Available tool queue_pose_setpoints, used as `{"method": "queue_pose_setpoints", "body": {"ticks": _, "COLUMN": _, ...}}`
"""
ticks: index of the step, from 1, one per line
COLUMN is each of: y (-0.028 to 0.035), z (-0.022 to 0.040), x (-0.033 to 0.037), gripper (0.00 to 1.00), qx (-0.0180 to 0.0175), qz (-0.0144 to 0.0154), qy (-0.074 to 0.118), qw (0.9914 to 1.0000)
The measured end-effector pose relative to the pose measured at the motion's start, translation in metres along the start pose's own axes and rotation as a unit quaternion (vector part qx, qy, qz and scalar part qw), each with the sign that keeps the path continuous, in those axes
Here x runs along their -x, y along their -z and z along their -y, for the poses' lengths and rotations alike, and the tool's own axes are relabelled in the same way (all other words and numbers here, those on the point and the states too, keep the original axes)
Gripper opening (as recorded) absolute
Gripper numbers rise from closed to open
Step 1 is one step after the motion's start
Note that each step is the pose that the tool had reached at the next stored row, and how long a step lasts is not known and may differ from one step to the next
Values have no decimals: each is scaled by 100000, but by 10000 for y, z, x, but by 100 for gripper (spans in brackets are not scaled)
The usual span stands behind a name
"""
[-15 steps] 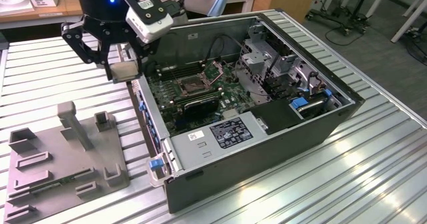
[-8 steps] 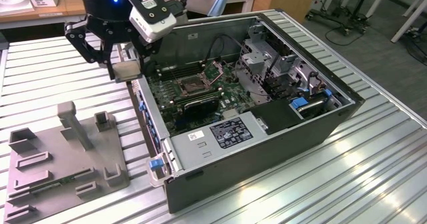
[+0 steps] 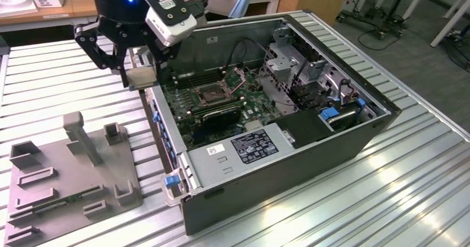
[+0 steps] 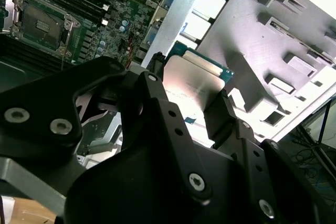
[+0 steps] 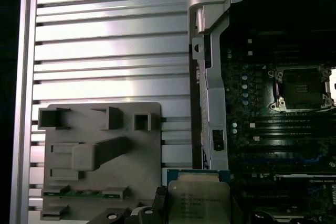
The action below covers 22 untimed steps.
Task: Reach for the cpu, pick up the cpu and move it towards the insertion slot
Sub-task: 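Pick up the cpu and move it towards the insertion slot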
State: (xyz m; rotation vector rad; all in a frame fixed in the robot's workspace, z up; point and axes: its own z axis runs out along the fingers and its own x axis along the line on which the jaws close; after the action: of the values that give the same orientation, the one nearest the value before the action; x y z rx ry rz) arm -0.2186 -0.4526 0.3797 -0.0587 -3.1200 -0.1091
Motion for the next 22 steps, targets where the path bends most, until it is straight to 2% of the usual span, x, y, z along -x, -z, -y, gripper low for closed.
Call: {"method": "queue_pose_setpoints", "body": {"ticks": 22, "y": 1, "z": -2, "x": 51, "gripper": 55, "qx": -3, "qz": -1, "qy": -1, "qw": 100000}}
